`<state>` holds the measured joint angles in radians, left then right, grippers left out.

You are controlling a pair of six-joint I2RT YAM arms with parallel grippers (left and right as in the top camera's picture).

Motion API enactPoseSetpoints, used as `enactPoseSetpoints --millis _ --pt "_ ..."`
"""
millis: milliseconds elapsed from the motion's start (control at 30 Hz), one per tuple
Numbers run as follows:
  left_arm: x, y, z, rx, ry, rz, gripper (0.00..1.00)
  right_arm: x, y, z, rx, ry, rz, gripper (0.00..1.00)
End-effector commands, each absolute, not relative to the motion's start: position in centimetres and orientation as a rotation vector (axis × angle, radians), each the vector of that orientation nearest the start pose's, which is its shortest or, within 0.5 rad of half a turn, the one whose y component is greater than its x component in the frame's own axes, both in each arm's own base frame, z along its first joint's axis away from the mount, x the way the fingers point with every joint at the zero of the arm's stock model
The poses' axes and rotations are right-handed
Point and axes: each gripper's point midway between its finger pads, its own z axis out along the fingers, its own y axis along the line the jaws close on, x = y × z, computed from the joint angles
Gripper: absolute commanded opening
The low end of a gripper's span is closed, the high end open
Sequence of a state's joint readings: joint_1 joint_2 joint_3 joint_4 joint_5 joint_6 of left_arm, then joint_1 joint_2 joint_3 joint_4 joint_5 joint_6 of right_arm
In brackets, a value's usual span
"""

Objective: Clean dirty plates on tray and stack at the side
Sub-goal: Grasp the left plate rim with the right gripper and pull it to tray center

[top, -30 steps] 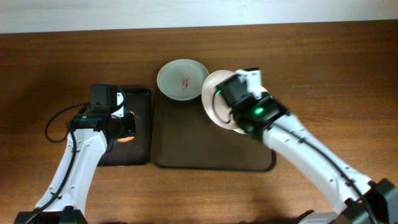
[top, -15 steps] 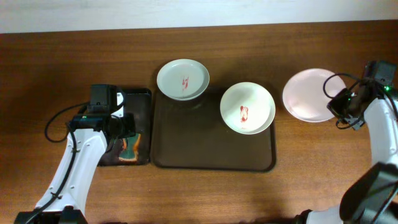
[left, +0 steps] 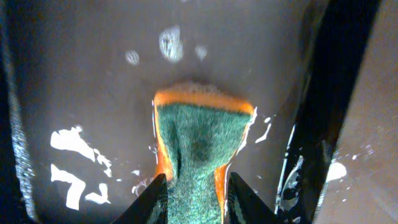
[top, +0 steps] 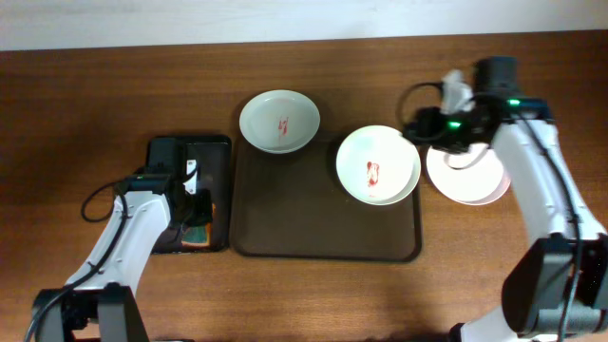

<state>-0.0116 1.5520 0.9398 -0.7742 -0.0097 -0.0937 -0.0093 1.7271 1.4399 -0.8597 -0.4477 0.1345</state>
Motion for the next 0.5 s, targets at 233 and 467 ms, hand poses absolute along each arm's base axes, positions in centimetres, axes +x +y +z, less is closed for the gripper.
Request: enactPoseSetpoints --millis 233,467 --pt "27.8 -0.5 1.3 -0.170 3.086 -0.030 0.30 41.2 18.9 17.0 -0.340 2.541 0.531 0.63" --pt "28.3 -0.6 0.9 -0.171 3.086 -0.041 0.00 42.0 20.7 16.6 -0.250 2.543 0.634 0.67"
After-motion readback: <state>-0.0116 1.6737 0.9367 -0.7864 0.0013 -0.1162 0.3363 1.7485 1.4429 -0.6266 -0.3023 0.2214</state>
